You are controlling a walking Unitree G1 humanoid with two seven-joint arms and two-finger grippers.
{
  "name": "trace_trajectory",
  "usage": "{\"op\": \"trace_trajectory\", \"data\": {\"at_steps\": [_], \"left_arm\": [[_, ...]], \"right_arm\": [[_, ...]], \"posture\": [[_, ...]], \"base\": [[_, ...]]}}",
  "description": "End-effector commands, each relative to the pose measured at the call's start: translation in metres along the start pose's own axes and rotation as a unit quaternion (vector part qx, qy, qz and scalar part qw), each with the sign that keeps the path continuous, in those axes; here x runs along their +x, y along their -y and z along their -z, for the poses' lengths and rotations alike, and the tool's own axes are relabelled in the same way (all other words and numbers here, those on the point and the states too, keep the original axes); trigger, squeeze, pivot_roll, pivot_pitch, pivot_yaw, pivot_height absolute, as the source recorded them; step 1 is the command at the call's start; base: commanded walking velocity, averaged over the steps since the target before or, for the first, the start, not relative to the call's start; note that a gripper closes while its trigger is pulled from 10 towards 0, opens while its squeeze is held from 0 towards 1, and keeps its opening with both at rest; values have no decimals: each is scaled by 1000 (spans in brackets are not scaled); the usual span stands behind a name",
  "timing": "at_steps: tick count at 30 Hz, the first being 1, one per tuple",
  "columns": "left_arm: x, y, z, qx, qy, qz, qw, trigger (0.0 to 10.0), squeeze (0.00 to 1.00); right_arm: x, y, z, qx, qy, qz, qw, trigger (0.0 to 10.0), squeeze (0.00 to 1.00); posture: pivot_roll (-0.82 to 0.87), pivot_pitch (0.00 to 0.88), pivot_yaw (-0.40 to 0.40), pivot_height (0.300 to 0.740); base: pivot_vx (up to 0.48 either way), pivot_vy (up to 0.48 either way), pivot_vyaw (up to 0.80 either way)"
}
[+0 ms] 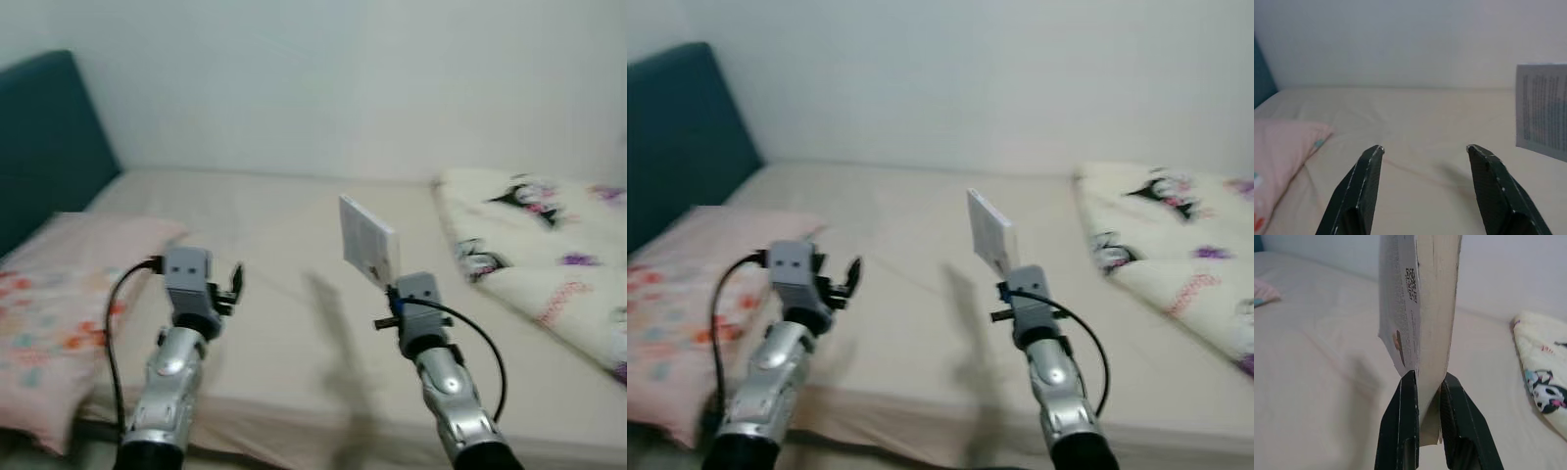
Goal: Clean up the room
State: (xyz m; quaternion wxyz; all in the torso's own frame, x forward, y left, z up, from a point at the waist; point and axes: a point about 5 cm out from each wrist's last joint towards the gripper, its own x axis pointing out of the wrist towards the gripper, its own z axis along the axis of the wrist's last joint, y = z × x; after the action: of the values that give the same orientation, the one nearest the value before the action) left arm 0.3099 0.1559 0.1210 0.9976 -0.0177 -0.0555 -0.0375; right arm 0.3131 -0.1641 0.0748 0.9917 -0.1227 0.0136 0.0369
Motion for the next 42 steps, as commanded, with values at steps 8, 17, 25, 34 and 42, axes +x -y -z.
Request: {"op": "trace_trajectory", "data": {"at_steps": [8,17,25,34,42], "left_arm": [[-1,-4,0,2,-1,-1,1000,10000,0],[1,-1,-2,26,-2,11,1000,10000,0],[2,3,-3,32,-2,20,999,10000,0],[2,4,-3,19,-1,22,1000,10000,0],[3,3,-1,29,-11,17,999,10000,0]], "right_arm": [[4,-2,-12,8,28,4,1000,10000,0],[4,-3,-11,10,28,4,1000,10000,0],[5,-3,-11,12,29,7,999,10000,0],[5,-3,-12,15,31,9,999,10000,0],[8,-4,-14,12,32,5,999,10000,0]], "posture": [[90,0,-17,739],[93,0,-10,739],[94,0,-3,739],[99,0,-2,739],[99,0,-2,739]], "base": [[0,396,0],[0,158,0],[0,-480,0],[0,-320,0],[0,0,0]]}}
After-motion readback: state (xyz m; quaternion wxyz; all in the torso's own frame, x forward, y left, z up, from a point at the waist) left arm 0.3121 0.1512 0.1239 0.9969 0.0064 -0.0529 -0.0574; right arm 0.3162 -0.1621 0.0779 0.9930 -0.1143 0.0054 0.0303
